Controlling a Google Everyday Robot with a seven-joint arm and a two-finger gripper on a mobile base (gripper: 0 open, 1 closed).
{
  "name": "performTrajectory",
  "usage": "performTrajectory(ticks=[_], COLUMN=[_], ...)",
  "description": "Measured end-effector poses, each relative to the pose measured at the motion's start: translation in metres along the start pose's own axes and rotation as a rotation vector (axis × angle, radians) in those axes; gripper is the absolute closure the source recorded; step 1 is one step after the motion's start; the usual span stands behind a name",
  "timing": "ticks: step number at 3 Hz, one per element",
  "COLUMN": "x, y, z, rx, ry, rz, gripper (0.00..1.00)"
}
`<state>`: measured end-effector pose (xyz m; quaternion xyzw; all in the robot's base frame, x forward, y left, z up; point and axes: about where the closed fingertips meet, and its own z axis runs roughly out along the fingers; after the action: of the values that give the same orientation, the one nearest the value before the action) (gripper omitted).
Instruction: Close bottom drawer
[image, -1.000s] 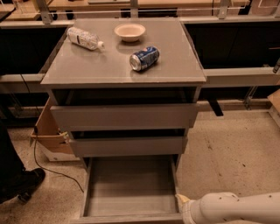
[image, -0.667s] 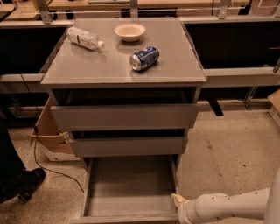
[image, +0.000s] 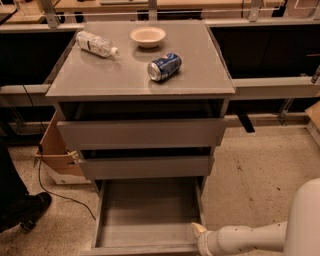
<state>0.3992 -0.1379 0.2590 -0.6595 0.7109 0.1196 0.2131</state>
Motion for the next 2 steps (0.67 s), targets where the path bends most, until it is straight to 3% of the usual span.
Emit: performTrajectory(ticks=[2], x=[0.015], y=[-0.019], z=[0.059], rx=[0.013], ry=[-0.048], rz=[-0.03], gripper=[0.0])
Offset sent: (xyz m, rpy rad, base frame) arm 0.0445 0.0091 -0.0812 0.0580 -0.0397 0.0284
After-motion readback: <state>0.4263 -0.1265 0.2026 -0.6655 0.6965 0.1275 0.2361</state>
